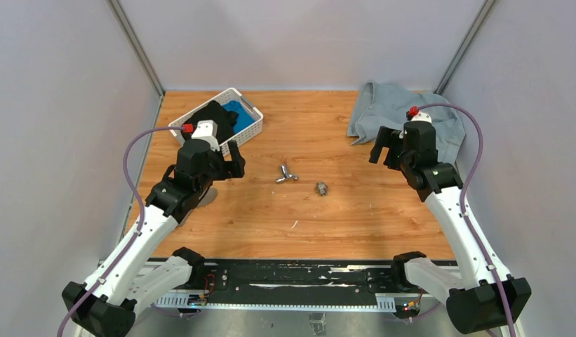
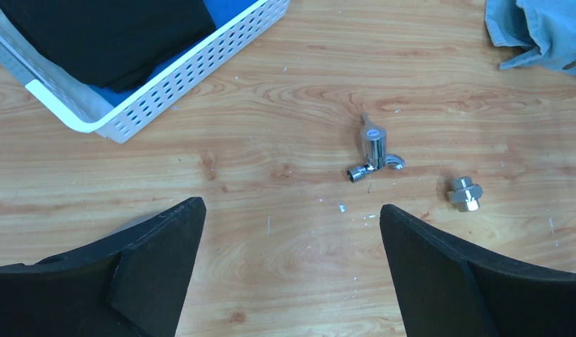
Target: Install the water faucets
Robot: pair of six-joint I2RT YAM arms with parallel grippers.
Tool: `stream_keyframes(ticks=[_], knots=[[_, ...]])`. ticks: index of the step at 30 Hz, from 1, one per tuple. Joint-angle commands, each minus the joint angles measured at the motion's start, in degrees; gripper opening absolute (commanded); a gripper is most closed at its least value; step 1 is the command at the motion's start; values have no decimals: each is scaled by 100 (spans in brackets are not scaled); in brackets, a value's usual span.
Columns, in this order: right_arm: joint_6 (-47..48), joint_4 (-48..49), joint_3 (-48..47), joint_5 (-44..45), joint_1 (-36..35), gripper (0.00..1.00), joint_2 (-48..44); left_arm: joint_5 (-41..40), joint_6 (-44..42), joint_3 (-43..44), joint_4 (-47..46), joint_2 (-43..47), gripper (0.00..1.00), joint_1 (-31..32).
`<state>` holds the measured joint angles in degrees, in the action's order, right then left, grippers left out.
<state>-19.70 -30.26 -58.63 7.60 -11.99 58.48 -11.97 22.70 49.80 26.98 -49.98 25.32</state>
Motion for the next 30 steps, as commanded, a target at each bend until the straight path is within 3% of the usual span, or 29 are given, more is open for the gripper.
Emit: stream_keyframes(ticks=[1,17,25,30], knots=[[-23,0,112,161,-2,96,-74,54,-55,56,-104,21,100,25],[-366,355,292,-318,-147,93,239,230,284,41,98,-373,100,199],[-833,941,495,245,-1082,97,888,195,402,-74,134,-490,100,337],[-452,362,-239,-1111,-1087,97,1940,240,383,-128,118,-418,100,342]])
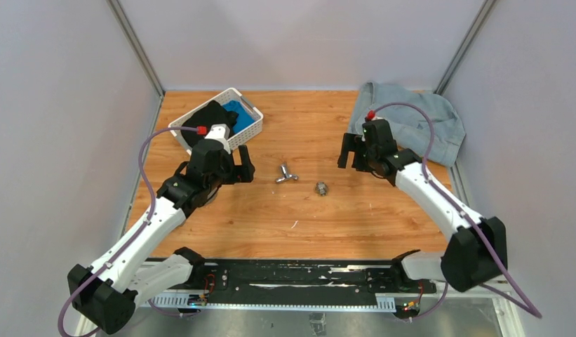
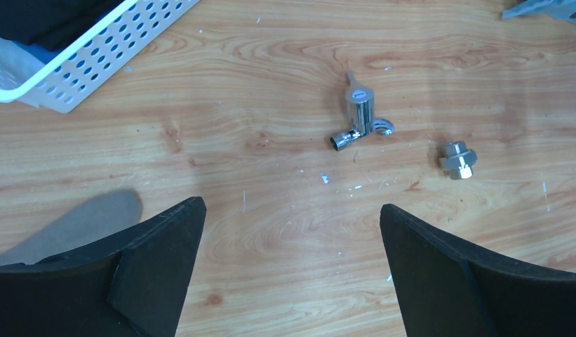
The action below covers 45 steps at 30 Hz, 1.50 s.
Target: Install the water faucets
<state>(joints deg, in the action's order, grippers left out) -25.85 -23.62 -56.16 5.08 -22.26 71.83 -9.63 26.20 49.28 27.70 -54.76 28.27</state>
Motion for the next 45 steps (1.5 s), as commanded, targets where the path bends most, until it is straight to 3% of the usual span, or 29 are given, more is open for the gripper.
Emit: stream_keyframes(ticks=[1,5,10,30,35,45], knots=[[262,-271,-530,-1154,-59,97,790,3,25,-84,52,62,100,47],[371,-127,-614,-2012,-52,93,1449,14,6,-64,73,79,100,47],[481,-179,-729,-2356,-97,91,1890,68,-15,-50,63,59,100,47],[563,-486,-1220,-2322,-494,72,3061,256,12,12,-55,-173,100,47],[535,-486,-1205,-2306,-490,64,3174,195,-35,47,19,-145,100,47],[439,-358,-1083,-2507,-492,57,3269,216,-16,12,-3,-157,100,47]])
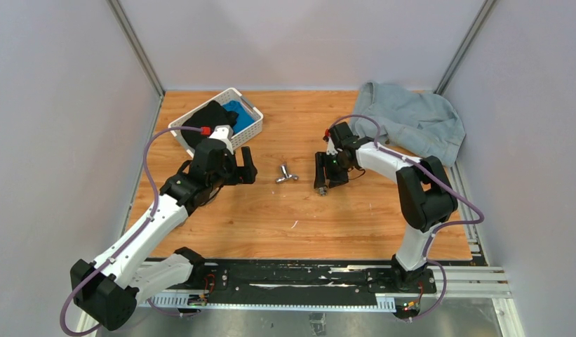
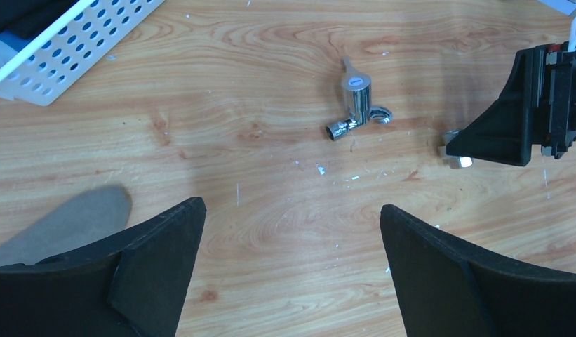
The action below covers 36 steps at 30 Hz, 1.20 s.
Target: Install the water faucets
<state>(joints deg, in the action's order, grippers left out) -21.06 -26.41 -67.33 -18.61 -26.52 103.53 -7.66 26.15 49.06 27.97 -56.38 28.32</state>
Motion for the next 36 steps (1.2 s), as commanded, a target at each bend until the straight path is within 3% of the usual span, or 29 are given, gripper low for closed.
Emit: stream_keyframes(ticks=[1,14,20,32,36], knots=[[-49,-63,54,-175,-64,56,110,5,-25,40,-20,8,100,42],[-145,13,132,-385,-179,50,184,-18,-57,8,26,79,100,42],[-222,31,90,-386,-321,36,183,-22,-71,27,25,96,100,42],[-114,-87,-637,-310,-1092,33,659,-292,102,-23,165,221,100,42],[-127,-88,-758,-283,-1186,39,830,-599,195,-63,209,435,100,42]])
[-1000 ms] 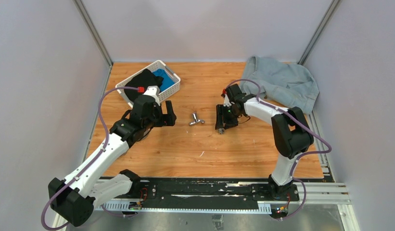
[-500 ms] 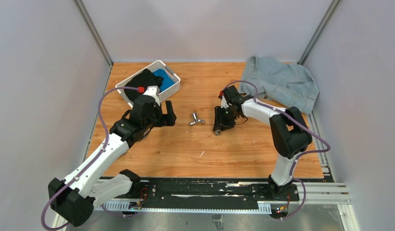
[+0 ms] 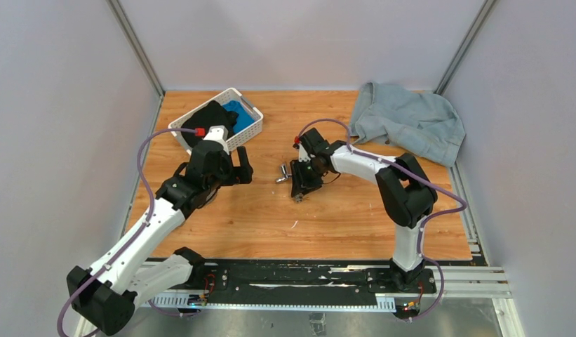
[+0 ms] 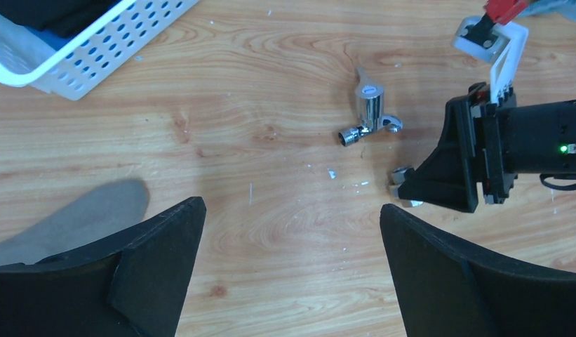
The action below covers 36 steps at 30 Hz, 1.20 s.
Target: Install the water faucets
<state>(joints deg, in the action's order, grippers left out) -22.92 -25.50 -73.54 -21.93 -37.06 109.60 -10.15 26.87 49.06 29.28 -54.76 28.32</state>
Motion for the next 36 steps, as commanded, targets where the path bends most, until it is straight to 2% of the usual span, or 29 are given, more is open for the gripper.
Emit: stream_keyframes(ticks=[1,5,8,13,19,24,30,33,36], knots=[[59,-190,-152,63,-137,45,235,-377,116,-67,78,323,100,42],[115,-242,-207,128,-139,65,132,-399,89,-3,165,379,100,40],[232,-356,-349,273,-144,76,-19,-413,77,29,218,379,100,42],[452,-559,-715,725,-142,81,-130,-469,40,105,251,413,100,42],[457,-757,-1533,1170,-159,81,390,-445,-71,256,321,432,100,37],[254,-780,-2123,1732,-319,76,927,-433,-83,254,380,475,100,42],[-20,-752,-2661,2330,-523,66,1520,-425,-151,271,479,522,100,38],[-118,-758,-2954,2374,-536,50,1764,-452,-203,323,527,521,100,40],[-139,-755,-2992,2458,-554,27,1799,-461,-224,405,577,493,100,40]])
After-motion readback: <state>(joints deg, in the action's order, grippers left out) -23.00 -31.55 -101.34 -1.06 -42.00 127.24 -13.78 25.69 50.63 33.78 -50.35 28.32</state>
